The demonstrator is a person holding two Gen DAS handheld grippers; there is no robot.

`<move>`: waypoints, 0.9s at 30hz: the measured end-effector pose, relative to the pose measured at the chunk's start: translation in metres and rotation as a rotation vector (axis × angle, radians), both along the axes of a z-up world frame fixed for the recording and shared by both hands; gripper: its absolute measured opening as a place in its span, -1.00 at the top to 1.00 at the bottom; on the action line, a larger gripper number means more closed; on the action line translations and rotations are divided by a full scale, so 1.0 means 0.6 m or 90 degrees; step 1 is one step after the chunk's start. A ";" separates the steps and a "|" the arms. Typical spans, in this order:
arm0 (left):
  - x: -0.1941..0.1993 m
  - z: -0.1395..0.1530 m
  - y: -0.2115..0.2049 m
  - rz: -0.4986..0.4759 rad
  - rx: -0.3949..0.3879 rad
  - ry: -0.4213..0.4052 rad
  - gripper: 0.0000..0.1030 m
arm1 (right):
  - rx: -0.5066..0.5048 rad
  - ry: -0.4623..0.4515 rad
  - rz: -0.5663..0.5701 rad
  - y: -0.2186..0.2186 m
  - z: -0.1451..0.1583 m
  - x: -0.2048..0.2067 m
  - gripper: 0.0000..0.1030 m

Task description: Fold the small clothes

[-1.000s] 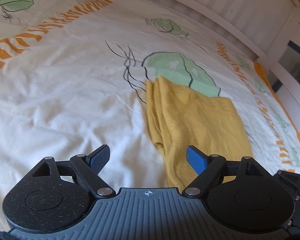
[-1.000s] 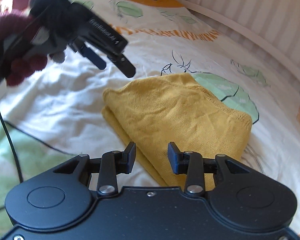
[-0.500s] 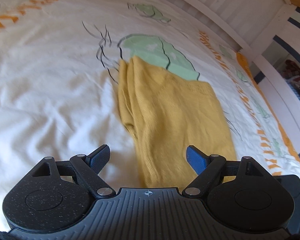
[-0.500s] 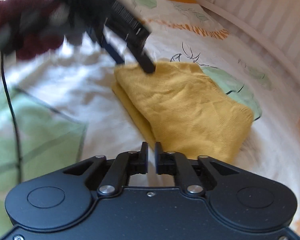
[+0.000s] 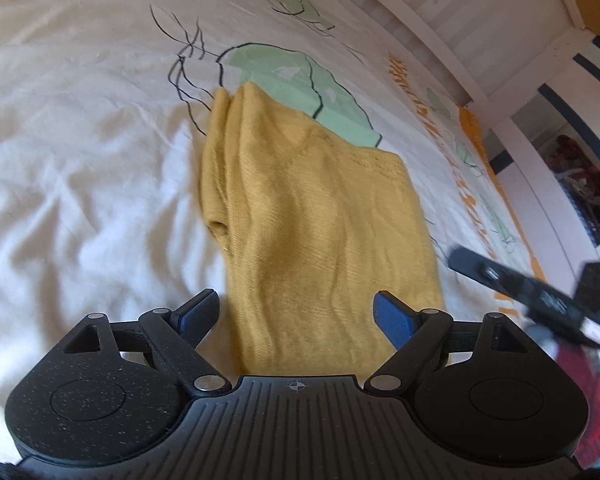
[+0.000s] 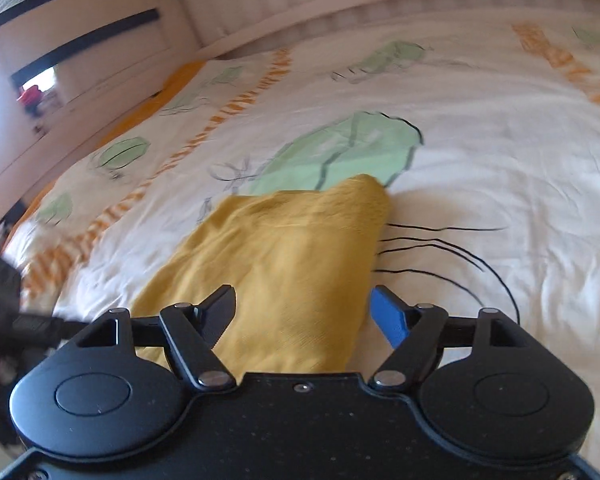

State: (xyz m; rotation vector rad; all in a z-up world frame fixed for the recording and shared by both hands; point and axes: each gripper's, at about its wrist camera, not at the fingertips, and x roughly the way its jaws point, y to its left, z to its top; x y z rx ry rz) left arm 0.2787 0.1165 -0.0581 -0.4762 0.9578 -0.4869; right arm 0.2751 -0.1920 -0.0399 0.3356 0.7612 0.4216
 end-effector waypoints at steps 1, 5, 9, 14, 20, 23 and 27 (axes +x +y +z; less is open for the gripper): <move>-0.001 -0.001 -0.003 -0.008 -0.009 0.004 -0.63 | 0.010 0.013 -0.004 -0.005 -0.007 0.010 -0.51; 0.002 -0.013 -0.017 -0.022 -0.016 0.018 -0.63 | 0.056 0.052 -0.001 -0.012 -0.035 0.043 -0.53; 0.018 -0.023 -0.021 -0.013 -0.043 0.023 -0.65 | 0.131 0.086 0.004 -0.020 -0.066 0.071 -0.54; 0.044 -0.034 -0.036 -0.009 -0.086 0.024 -0.82 | 0.224 0.100 0.021 -0.024 -0.088 0.112 -0.66; 0.048 -0.027 -0.062 -0.036 -0.070 0.009 -0.92 | 0.260 0.112 0.032 -0.019 -0.092 0.142 -0.78; 0.036 -0.029 -0.053 -0.031 -0.087 0.018 0.29 | 0.253 0.109 0.037 -0.019 -0.090 0.134 -0.67; 0.034 -0.040 -0.044 -0.026 -0.100 0.058 0.71 | 0.190 0.133 0.014 -0.021 -0.087 0.130 0.09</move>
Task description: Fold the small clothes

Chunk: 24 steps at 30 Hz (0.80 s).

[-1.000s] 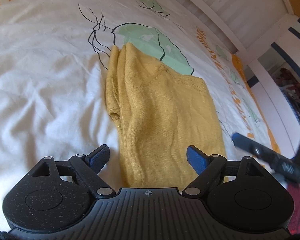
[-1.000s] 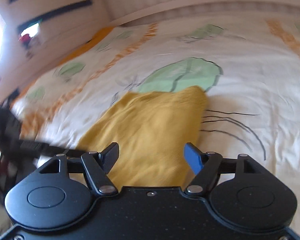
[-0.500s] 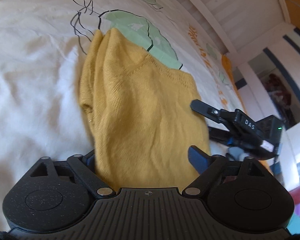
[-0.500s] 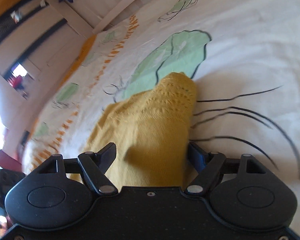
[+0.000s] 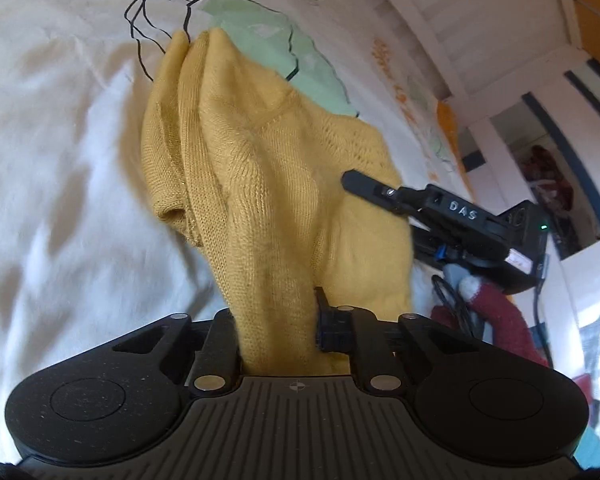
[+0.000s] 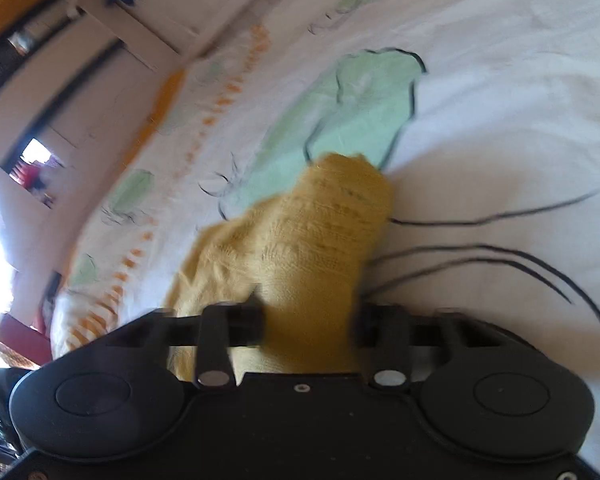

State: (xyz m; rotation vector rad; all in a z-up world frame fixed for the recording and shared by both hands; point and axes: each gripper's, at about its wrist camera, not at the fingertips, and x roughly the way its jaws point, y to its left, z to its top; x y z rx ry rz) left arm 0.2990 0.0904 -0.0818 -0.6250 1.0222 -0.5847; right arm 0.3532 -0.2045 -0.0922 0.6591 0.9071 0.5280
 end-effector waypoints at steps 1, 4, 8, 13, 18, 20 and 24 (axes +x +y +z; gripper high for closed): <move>-0.004 0.007 -0.001 0.001 0.002 -0.003 0.72 | 0.003 0.003 -0.005 -0.002 0.005 -0.005 0.13; -0.028 0.034 -0.005 -0.013 0.002 -0.018 0.73 | -0.014 0.006 -0.009 -0.002 0.033 -0.028 0.16; -0.082 0.060 -0.018 -0.044 -0.009 -0.018 0.73 | -0.016 0.016 -0.009 -0.017 0.067 -0.083 0.18; -0.181 0.075 -0.041 -0.088 -0.018 -0.011 0.73 | -0.024 0.050 -0.009 -0.052 0.085 -0.191 0.18; -0.293 0.071 -0.063 -0.116 -0.008 -0.011 0.72 | -0.013 0.076 -0.009 -0.086 0.087 -0.301 0.16; -0.331 0.061 -0.071 -0.120 0.016 -0.014 0.72 | -0.017 0.074 -0.012 -0.093 0.086 -0.335 0.12; -0.378 0.038 -0.084 -0.086 0.124 -0.042 0.53 | -0.056 0.043 -0.061 -0.107 0.079 -0.383 0.04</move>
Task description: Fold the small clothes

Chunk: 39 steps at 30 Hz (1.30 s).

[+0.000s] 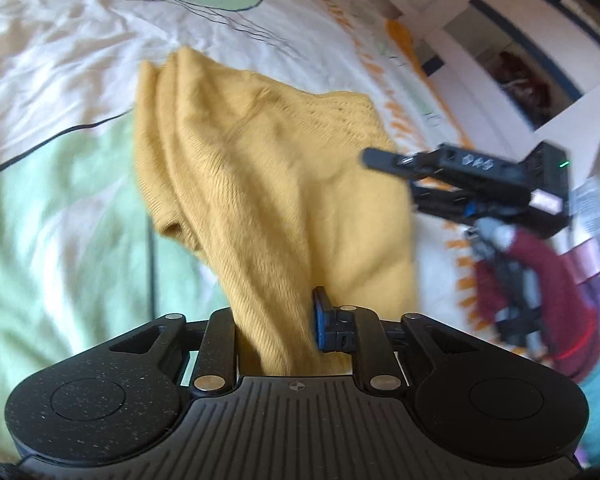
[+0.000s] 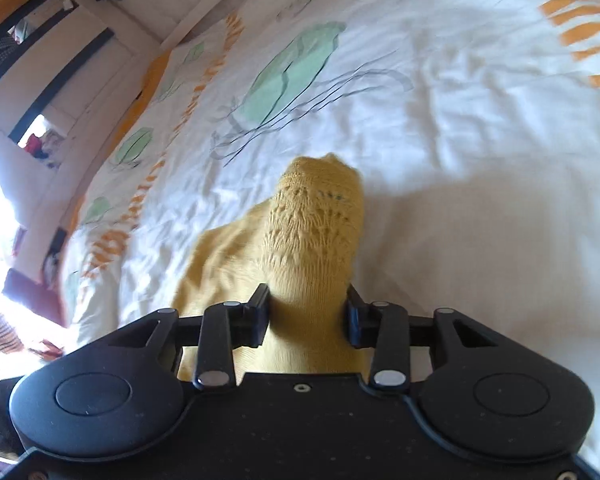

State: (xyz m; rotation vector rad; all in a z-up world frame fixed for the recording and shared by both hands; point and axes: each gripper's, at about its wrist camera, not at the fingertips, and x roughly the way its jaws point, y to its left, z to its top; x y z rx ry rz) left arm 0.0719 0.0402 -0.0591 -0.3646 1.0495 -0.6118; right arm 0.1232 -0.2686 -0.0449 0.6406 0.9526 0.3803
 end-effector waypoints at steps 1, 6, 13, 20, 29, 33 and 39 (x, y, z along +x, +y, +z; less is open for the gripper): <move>-0.009 -0.004 0.001 0.010 0.014 -0.015 0.50 | -0.012 -0.010 -0.016 -0.004 -0.002 -0.008 -0.04; -0.046 0.009 -0.006 0.031 0.078 -0.081 0.37 | -0.082 -0.070 -0.070 -0.004 0.005 -0.042 -0.25; -0.104 0.077 -0.019 -0.017 0.126 -0.167 0.37 | -0.119 -0.125 -0.115 -0.012 0.012 -0.090 -0.45; -0.073 0.137 -0.041 -0.038 0.048 -0.219 0.31 | -0.146 -0.139 -0.140 -0.017 0.007 -0.113 -0.47; 0.039 0.084 -0.076 0.076 0.130 -0.254 0.16 | -0.181 -0.158 -0.138 -0.012 0.015 -0.116 -0.56; 0.080 0.021 -0.081 0.128 0.249 -0.212 0.17 | -0.207 -0.172 -0.126 0.001 0.024 -0.104 -0.60; 0.076 0.004 -0.057 0.162 0.244 -0.198 -0.09 | -0.253 -0.208 -0.099 0.035 0.035 -0.068 -0.78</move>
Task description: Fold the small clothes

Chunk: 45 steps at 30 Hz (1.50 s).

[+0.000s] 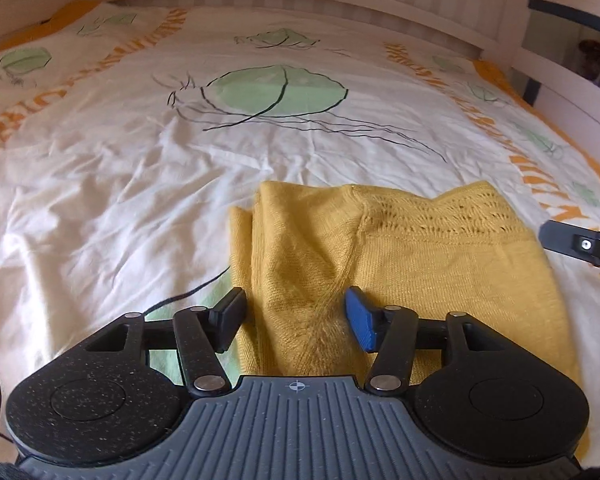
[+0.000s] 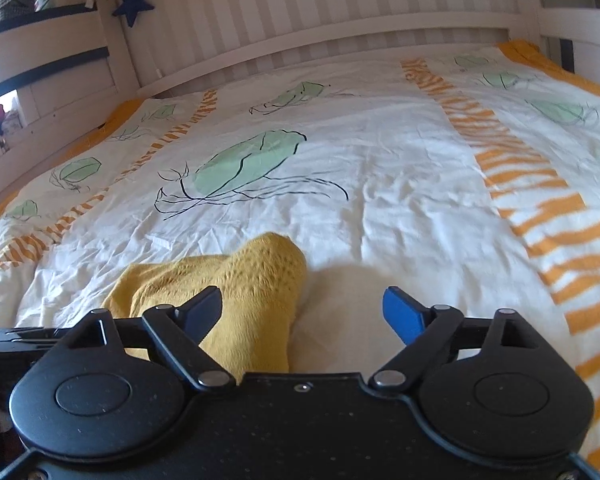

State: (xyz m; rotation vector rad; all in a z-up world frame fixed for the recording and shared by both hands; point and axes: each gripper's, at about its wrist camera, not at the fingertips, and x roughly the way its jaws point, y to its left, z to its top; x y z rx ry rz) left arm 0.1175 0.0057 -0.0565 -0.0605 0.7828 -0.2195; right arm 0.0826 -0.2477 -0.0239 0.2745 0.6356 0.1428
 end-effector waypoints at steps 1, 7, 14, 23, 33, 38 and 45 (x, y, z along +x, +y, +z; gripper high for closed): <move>0.000 0.000 0.002 0.004 -0.001 0.002 -0.15 | -0.010 0.000 0.000 0.006 -0.002 0.009 -0.83; 0.006 -0.002 0.002 0.019 -0.011 0.015 -0.29 | -0.137 0.054 -0.001 0.036 -0.065 0.063 -0.97; 0.005 0.003 0.003 0.021 -0.011 0.021 -0.33 | -0.098 0.036 -0.015 0.021 -0.034 0.038 -0.97; -0.043 0.011 0.012 0.018 -0.004 0.025 -0.35 | -0.123 0.080 0.034 0.030 -0.034 -0.052 -0.98; -0.086 0.051 0.003 0.022 0.009 0.070 -0.39 | -0.013 0.102 0.017 0.004 0.019 -0.101 -0.99; -0.122 0.074 -0.014 0.028 0.046 0.054 -0.47 | 0.003 0.094 0.000 0.010 0.038 -0.128 -0.99; -0.153 0.101 -0.020 0.036 0.065 0.051 -0.47 | -0.012 0.091 0.002 0.019 0.054 -0.160 -0.99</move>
